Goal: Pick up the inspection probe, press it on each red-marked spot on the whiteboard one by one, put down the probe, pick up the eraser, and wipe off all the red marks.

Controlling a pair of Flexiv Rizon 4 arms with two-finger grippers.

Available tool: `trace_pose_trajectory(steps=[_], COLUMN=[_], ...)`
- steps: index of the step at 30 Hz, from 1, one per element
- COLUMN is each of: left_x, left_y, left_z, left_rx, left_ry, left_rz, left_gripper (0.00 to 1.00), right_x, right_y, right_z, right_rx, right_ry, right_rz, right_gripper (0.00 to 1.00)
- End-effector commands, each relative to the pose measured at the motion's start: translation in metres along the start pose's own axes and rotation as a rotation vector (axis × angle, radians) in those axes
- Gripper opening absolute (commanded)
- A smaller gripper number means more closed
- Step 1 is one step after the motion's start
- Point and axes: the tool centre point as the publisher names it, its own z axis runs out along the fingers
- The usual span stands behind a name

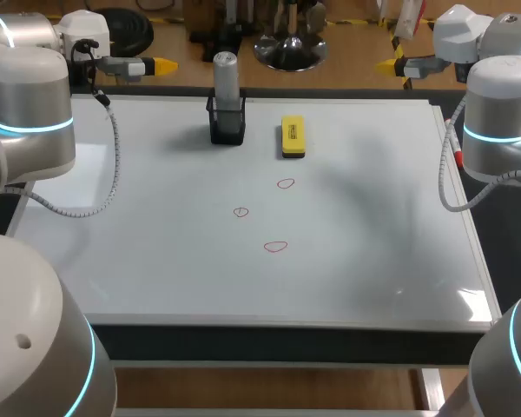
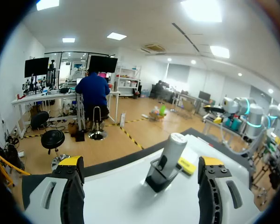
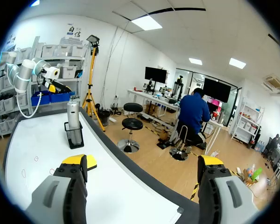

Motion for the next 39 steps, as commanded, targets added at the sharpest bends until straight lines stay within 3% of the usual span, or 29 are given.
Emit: trace_pose_trajectory(steps=[1, 16, 20, 27, 39], left_x=[0.0, 0.002, 0.009, 0.029, 0.05], left_y=[0.0, 0.0, -0.002, -0.008, -0.014], left_z=[0.0, 0.002, 0.007, 0.019, 0.035], left_rx=[0.002, -0.011, -0.016, -0.007, -0.017], left_ry=[-0.001, -0.001, 0.079, 0.294, 0.529], left_rz=[0.0, 0.011, 0.056, 0.151, 0.233], left_gripper=[1.0, 1.0, 1.0, 1.0, 1.0], right_x=[0.0, 0.0, 0.0, 0.0, 0.0], right_y=[0.0, 0.0, 0.0, 0.0, 0.0], right_z=[0.0, 0.0, 0.0, 0.0, 0.0], right_rx=[0.0, 0.0, 0.0, 0.0, 0.0], right_ry=[0.001, 0.001, 0.001, 0.001, 0.001], right_rz=[0.0, 0.0, 0.0, 0.0, 0.0], right_gripper=[1.0, 1.0, 1.0, 1.0, 1.0])
